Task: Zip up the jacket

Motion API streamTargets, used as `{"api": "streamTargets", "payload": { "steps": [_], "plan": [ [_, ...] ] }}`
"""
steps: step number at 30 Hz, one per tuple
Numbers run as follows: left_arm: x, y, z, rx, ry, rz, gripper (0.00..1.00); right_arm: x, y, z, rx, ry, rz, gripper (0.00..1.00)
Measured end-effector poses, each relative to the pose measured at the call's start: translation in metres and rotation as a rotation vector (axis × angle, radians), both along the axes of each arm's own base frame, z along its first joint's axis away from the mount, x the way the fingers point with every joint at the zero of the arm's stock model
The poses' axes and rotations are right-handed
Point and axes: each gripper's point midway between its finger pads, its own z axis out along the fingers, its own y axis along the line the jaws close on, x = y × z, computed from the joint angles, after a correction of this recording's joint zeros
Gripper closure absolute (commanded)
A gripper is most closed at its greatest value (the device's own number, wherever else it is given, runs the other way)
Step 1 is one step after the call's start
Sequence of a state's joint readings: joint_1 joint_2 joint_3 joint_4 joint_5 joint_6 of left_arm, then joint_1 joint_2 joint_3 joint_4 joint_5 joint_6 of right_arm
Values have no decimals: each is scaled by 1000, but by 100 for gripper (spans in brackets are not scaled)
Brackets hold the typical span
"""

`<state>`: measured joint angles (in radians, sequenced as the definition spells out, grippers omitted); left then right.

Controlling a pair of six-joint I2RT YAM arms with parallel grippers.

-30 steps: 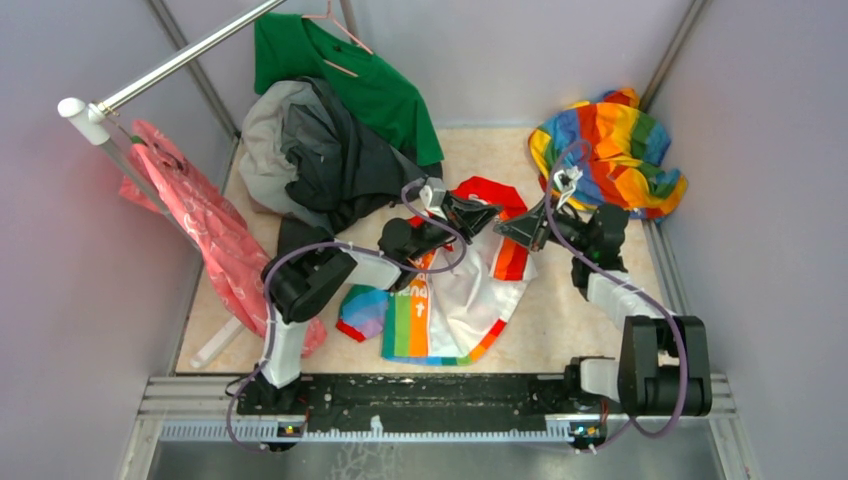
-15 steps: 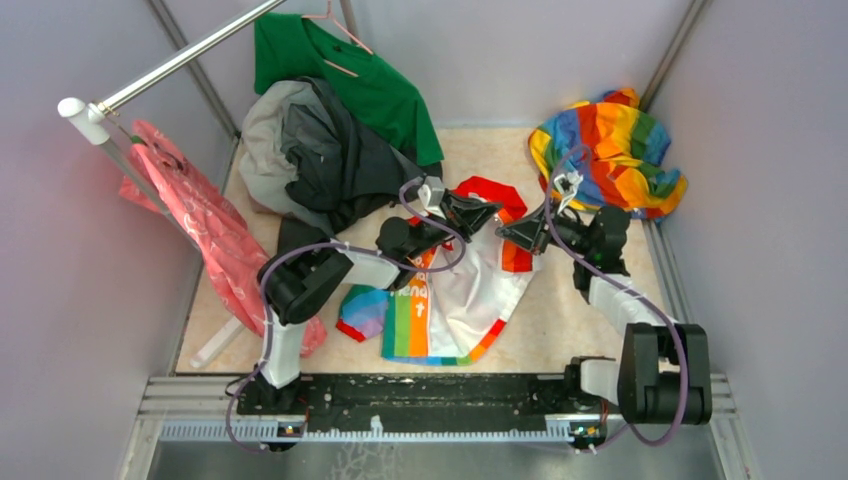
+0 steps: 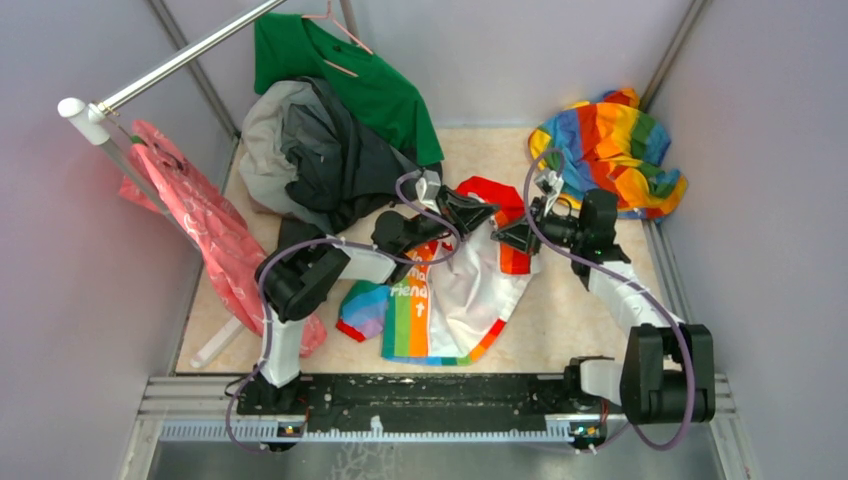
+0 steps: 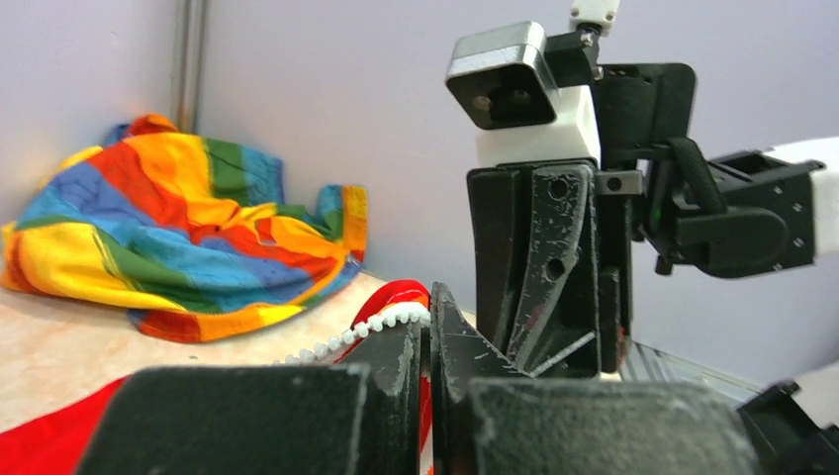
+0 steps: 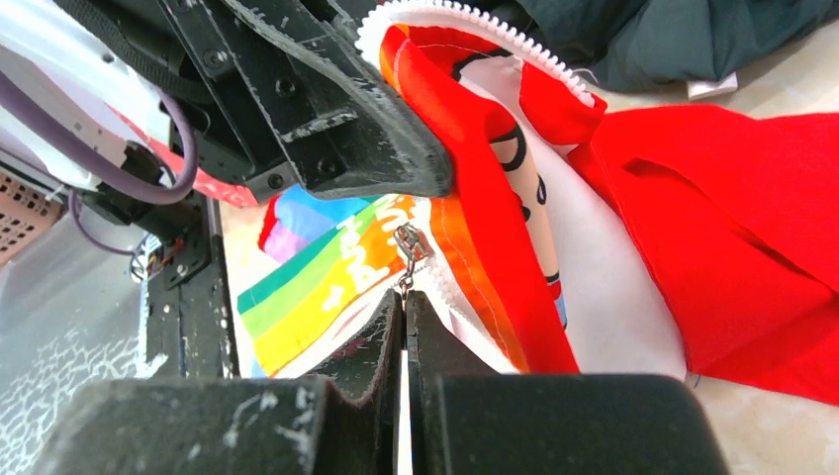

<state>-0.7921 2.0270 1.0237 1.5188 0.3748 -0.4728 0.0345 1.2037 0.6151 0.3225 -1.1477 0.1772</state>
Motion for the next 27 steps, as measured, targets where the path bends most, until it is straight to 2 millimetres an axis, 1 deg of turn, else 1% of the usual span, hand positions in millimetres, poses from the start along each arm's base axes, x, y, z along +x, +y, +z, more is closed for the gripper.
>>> {"api": "streamTargets", "payload": {
  "steps": [5, 8, 11, 14, 15, 19, 21, 27],
  "plan": [
    [-8, 0, -6, 21, 12, -78, 100, 0, -8, -7, -20, 11, 13, 100],
    [-14, -2, -10, 38, 5, -119, 100, -4, -11, -7, -11, 17, 32, 100],
    [-16, -2, -10, 46, -9, -132, 100, -12, -8, -2, 17, 16, 84, 100],
    [-17, -3, -11, 55, -37, -128, 100, -16, -6, 0, 28, 7, 112, 100],
    [-18, -3, -11, 59, -48, -124, 100, -17, -5, -1, 30, 7, 119, 100],
    [-22, -7, -12, 72, -77, -122, 100, -24, 9, -8, 16, 3, 175, 100],
    [-24, -10, -14, 81, -91, -124, 100, -25, 13, -10, 5, -7, 180, 100],
    [-24, -10, -13, 96, -134, -107, 99, -20, 12, -14, -11, -5, 153, 100]
  ]
}}
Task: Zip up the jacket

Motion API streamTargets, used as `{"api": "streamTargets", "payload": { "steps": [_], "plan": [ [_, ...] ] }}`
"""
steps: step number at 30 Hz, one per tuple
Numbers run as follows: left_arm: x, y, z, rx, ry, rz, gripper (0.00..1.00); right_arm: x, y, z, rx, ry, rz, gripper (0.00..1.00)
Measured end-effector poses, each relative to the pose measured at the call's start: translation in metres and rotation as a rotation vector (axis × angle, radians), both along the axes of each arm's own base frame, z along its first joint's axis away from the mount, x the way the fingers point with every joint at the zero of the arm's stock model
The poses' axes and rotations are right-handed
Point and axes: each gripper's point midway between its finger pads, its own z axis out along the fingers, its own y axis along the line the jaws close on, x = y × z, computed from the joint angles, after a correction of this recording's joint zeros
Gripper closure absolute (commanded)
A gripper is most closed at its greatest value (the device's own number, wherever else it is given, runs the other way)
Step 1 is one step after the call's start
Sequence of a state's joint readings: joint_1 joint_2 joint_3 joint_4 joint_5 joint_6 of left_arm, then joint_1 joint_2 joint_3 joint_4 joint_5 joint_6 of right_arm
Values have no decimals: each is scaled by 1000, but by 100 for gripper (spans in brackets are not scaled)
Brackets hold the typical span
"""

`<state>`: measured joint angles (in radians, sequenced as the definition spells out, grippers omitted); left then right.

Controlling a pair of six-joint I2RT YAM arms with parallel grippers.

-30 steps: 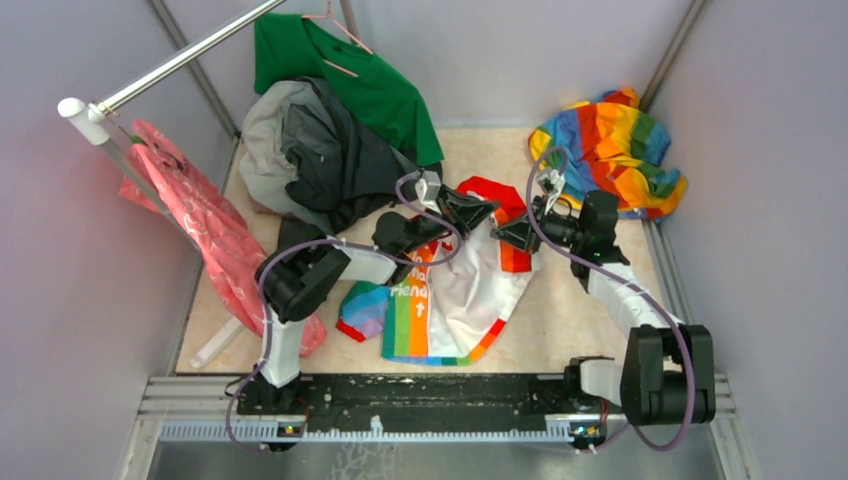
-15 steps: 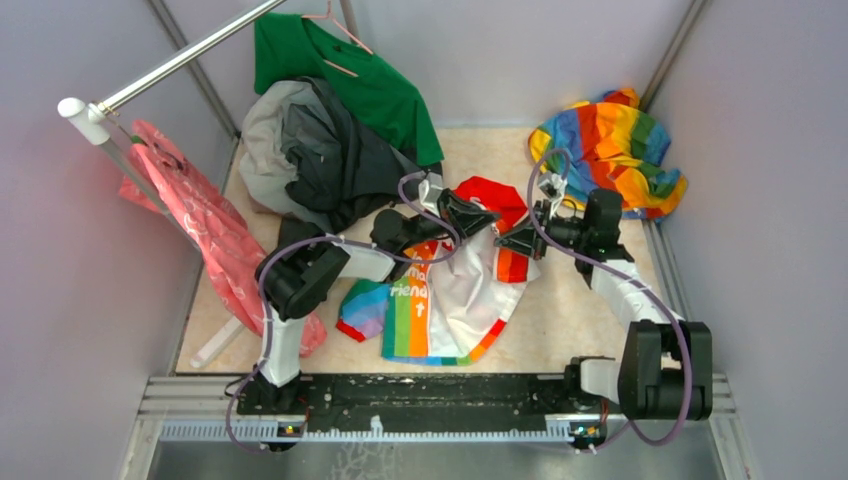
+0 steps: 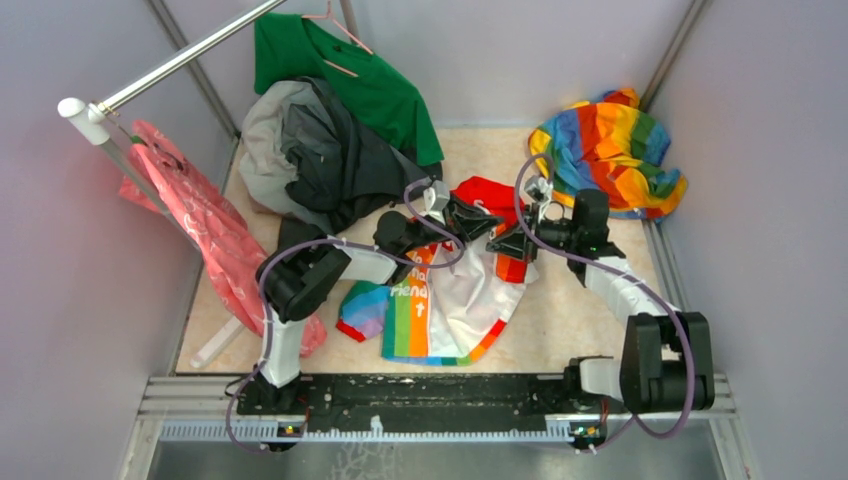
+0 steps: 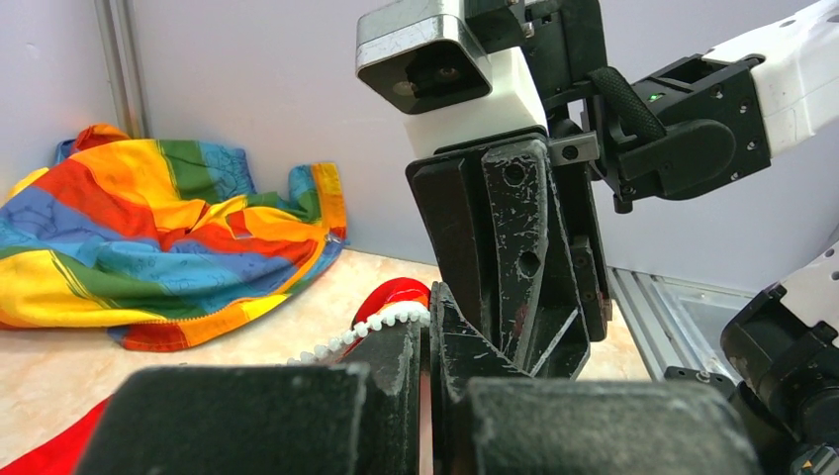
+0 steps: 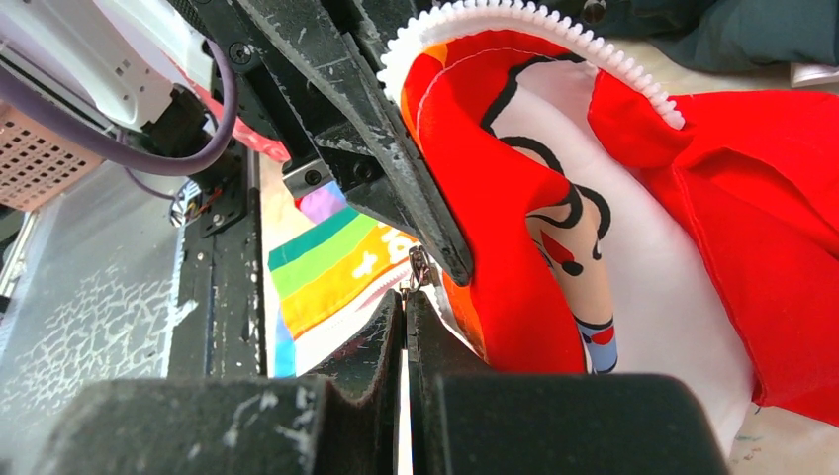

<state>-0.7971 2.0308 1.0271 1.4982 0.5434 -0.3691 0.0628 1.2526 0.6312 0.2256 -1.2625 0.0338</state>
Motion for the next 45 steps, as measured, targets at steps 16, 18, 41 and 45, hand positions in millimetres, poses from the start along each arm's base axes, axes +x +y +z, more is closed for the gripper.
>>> {"api": "streamTargets", "payload": {
  "steps": [16, 18, 41, 45],
  "plan": [
    [-6, 1, 6, -12, 34, -25, 100, -7, -9, 6, 43, 39, 39, 100],
    [-9, 1, 6, 0, 35, -7, 100, -9, -6, 7, 41, 28, 51, 100],
    [-2, 13, 8, 63, 4, 282, 100, -5, -7, 21, 52, 25, 53, 100],
    [-7, 11, 10, 59, -6, 250, 100, -5, -6, 16, 51, 60, 51, 100]
  ]
}}
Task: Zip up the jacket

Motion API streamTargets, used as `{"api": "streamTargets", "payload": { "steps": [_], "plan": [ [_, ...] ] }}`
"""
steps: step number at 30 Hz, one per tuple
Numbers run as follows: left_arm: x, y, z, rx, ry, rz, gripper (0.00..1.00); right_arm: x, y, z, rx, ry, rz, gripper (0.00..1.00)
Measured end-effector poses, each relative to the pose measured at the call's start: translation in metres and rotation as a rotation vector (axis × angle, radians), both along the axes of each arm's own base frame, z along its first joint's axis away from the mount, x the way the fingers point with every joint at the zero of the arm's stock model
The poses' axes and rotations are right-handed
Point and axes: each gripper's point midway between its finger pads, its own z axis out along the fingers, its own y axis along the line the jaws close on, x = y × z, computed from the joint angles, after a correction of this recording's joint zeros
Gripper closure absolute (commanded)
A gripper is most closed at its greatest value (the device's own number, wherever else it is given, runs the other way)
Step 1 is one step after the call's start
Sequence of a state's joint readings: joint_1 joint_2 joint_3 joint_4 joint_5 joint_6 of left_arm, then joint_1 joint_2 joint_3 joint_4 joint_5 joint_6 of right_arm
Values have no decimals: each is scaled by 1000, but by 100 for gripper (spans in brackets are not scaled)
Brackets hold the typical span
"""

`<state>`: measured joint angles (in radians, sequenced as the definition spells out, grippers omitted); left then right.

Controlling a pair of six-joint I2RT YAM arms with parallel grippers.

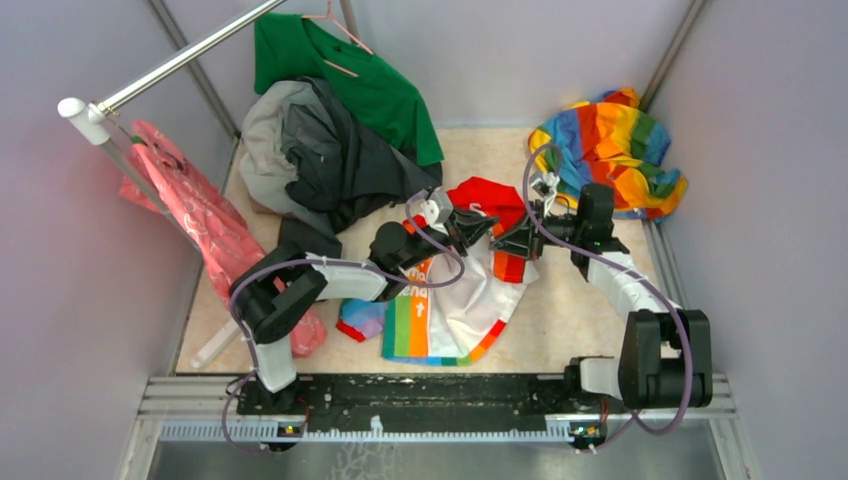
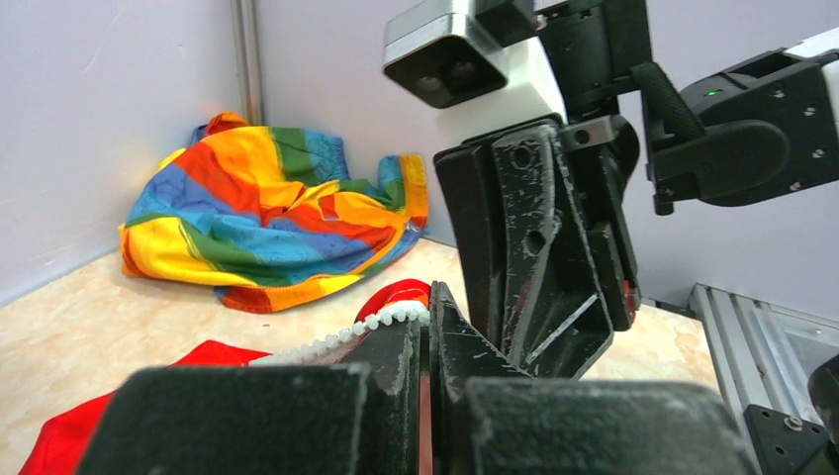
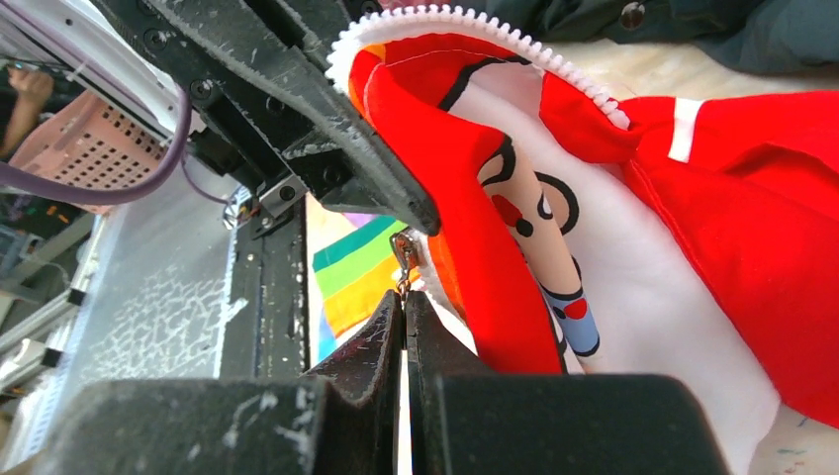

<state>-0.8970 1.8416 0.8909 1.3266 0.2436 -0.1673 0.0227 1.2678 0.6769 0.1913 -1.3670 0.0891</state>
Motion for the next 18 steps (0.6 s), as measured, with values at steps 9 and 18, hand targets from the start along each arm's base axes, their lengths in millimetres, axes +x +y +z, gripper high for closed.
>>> {"api": "streamTargets", "payload": {
  "steps": [9, 18],
  "plan": [
    [-7, -4, -4, 27, -43, -39, 100, -3, 4, 11, 32, 21, 35, 100],
    [-4, -1, -6, 47, -116, -6, 100, -10, 5, 21, 54, 7, 81, 100]
  ]
}}
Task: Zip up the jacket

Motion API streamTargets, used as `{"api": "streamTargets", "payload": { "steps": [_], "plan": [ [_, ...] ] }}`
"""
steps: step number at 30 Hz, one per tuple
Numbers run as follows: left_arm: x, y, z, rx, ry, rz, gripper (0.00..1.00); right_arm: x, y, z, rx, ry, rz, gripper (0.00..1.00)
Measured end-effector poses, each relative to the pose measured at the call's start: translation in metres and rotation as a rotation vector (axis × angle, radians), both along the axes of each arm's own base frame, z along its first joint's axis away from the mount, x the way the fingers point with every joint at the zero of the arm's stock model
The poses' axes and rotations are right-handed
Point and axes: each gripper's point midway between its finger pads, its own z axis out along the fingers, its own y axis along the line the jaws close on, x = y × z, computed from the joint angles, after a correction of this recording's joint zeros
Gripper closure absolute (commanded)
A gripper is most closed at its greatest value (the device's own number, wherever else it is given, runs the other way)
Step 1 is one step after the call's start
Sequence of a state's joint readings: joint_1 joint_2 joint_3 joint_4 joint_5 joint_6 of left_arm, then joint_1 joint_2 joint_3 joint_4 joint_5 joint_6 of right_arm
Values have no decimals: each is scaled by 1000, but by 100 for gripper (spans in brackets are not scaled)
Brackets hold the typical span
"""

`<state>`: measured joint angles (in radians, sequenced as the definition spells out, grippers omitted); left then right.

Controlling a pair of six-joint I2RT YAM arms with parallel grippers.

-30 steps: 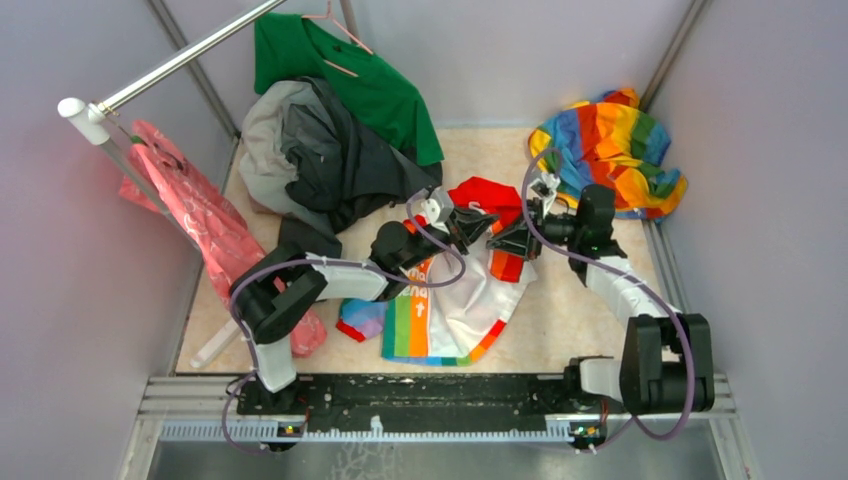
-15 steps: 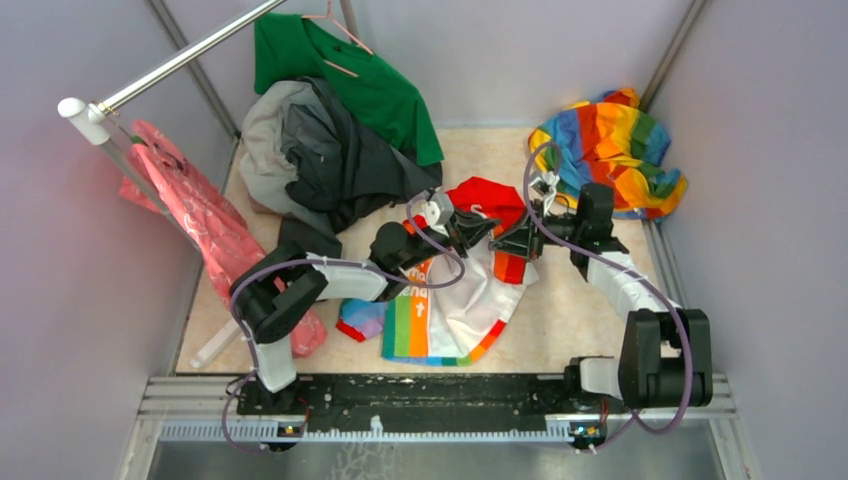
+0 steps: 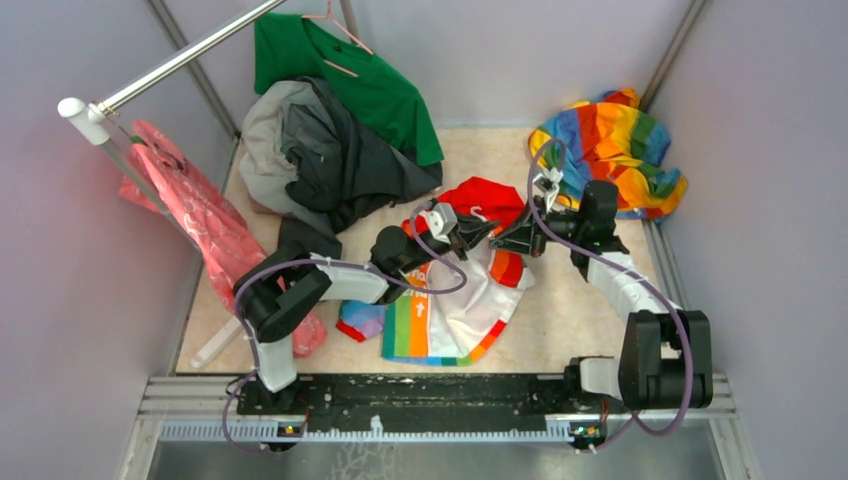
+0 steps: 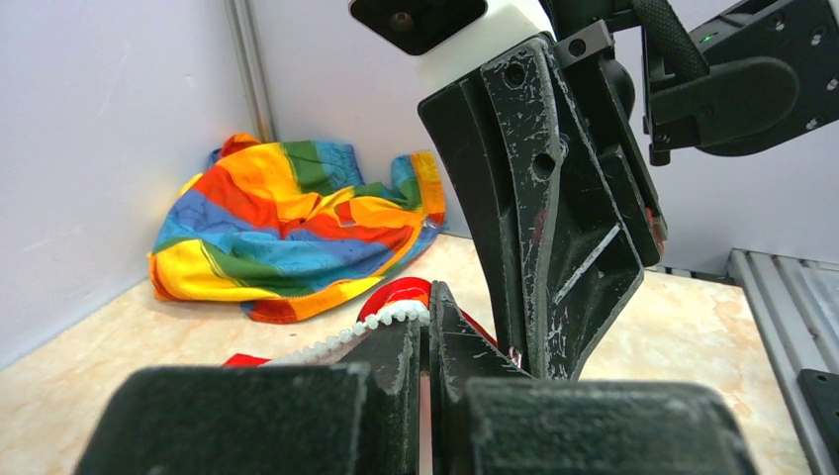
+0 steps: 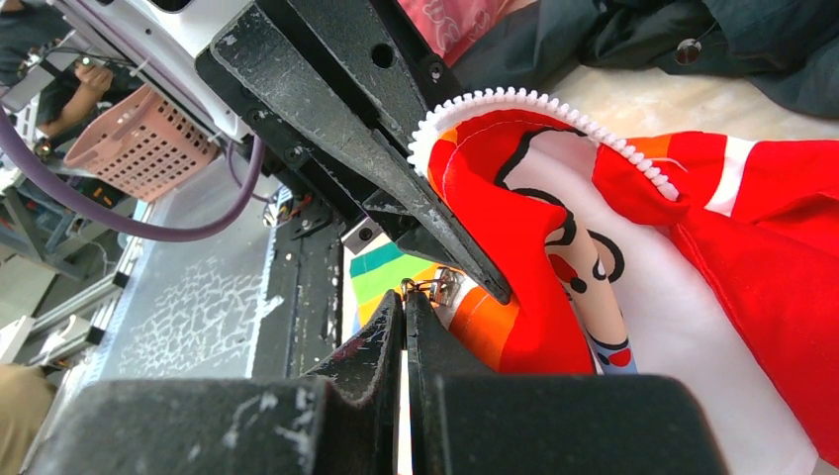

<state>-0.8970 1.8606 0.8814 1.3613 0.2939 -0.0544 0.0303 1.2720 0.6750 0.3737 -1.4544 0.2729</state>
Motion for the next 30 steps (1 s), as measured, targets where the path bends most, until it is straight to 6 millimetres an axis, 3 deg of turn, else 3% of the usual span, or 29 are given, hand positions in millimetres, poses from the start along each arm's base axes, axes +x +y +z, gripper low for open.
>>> {"api": "streamTargets", "payload": {
  "steps": [14, 26, 30],
  "plan": [
    [1, 8, -4, 16, -43, 48, 100, -6, -3, -11, -26, -33, 10, 100],
    [-1, 31, -6, -68, 136, -92, 100, 4, -5, -22, -99, -79, -50, 100],
    [3, 41, -6, -106, 236, -160, 100, 7, 4, -21, -162, -145, -34, 100]
  ]
}}
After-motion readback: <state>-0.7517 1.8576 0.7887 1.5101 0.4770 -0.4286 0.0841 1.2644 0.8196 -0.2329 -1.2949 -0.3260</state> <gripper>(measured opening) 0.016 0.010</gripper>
